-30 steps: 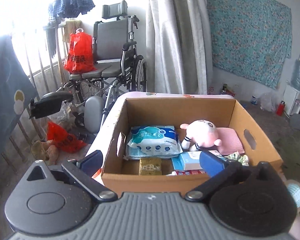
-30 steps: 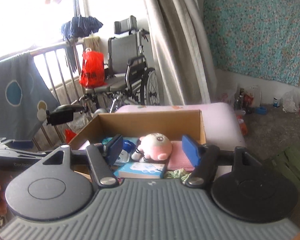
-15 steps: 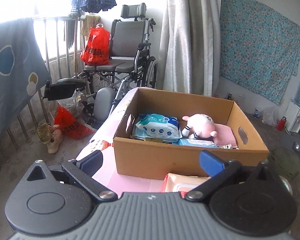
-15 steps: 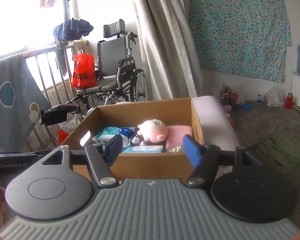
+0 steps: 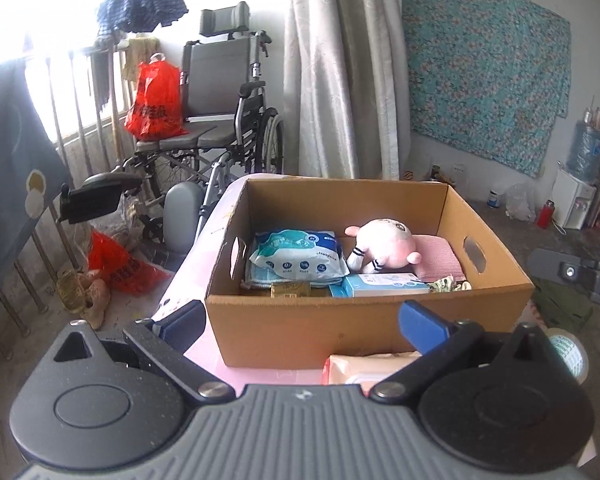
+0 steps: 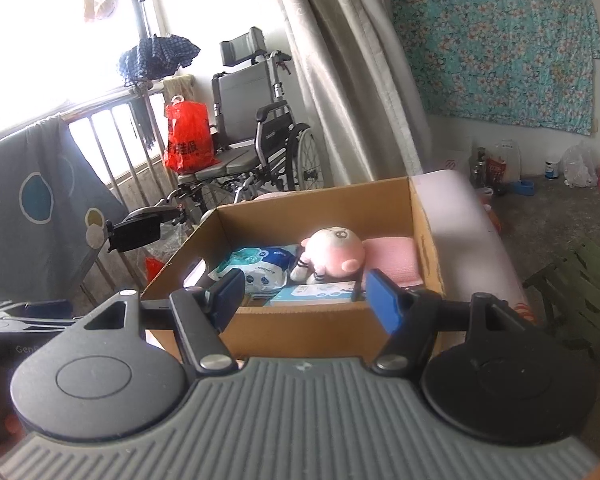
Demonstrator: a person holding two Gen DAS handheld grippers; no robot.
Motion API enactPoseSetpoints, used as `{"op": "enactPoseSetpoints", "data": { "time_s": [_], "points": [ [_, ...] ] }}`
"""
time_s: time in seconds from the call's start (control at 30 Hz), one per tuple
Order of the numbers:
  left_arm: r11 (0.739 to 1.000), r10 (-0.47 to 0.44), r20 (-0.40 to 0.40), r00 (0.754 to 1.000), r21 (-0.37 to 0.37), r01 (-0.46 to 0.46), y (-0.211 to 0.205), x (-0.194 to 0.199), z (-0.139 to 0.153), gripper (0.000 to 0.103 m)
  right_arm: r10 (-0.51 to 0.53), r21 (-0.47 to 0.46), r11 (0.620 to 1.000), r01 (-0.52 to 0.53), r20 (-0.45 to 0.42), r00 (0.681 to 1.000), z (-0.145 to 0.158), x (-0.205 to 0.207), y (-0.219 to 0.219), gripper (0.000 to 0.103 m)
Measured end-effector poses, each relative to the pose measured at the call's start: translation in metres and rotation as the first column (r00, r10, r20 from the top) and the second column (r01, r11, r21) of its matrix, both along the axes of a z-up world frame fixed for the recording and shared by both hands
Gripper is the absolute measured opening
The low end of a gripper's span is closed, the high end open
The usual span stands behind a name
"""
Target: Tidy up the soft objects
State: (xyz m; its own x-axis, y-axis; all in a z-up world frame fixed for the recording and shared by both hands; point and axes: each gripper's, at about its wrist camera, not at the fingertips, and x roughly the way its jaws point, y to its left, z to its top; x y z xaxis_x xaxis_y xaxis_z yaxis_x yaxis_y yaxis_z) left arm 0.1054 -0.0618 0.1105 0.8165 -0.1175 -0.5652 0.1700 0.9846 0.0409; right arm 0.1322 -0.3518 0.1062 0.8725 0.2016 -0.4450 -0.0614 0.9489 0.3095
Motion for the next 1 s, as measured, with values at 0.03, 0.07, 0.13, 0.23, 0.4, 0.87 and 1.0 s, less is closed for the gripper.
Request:
{"op": "enactPoseSetpoints", "data": {
  "time_s": [0.03, 0.07, 0.13, 0.23, 0.4, 0.87, 1.0],
  "points": [
    [1.000, -0.024, 0.002, 1.000, 0.017, 0.024, 0.000, 0.010, 0.002, 0.103, 0.022, -0.005, 1.000, -0.022, -0.019, 1.000, -0.001, 0.013, -0.001, 0.068],
    [0.998, -0.047, 0.005, 0.999, 0.032, 0.047, -0.001, 0.020, 0.005, 0.103, 0.044, -0.012, 0.999, -0.045, -0.043, 0.998, 0.000, 0.028, -0.003, 0.069],
    [0.989, -0.135, 0.016, 0.991, 0.054, 0.134, -0.004, 0.048, 0.008, 0.103, 0.128, 0.003, 0.992, -0.128, -0.099, 0.987, -0.003, 0.062, -0.005, 0.073],
    [0.964, -0.213, 0.031, 0.977, 0.172, 0.204, -0.020, 0.093, 0.000, 0.103, 0.210, 0.044, 0.978, -0.206, -0.175, 0.962, -0.006, 0.123, -0.007, 0.073],
    [0.869, -0.293, -0.132, 0.947, 0.377, 0.321, -0.059, 0.191, -0.057, 0.091, 0.174, -0.032, 0.981, -0.193, -0.307, 0.936, -0.032, 0.244, 0.001, 0.073],
    [0.849, -0.347, -0.397, 0.850, 0.251, 0.464, -0.067, 0.301, -0.140, 0.099, 0.215, 0.112, 0.975, -0.190, -0.292, 0.932, -0.139, 0.365, -0.003, 0.066],
    [0.859, -0.345, -0.371, 0.862, 0.247, 0.450, -0.069, 0.310, -0.148, 0.099, 0.221, 0.183, 0.968, -0.171, -0.303, 0.927, -0.144, 0.367, -0.015, 0.066]
  ]
}}
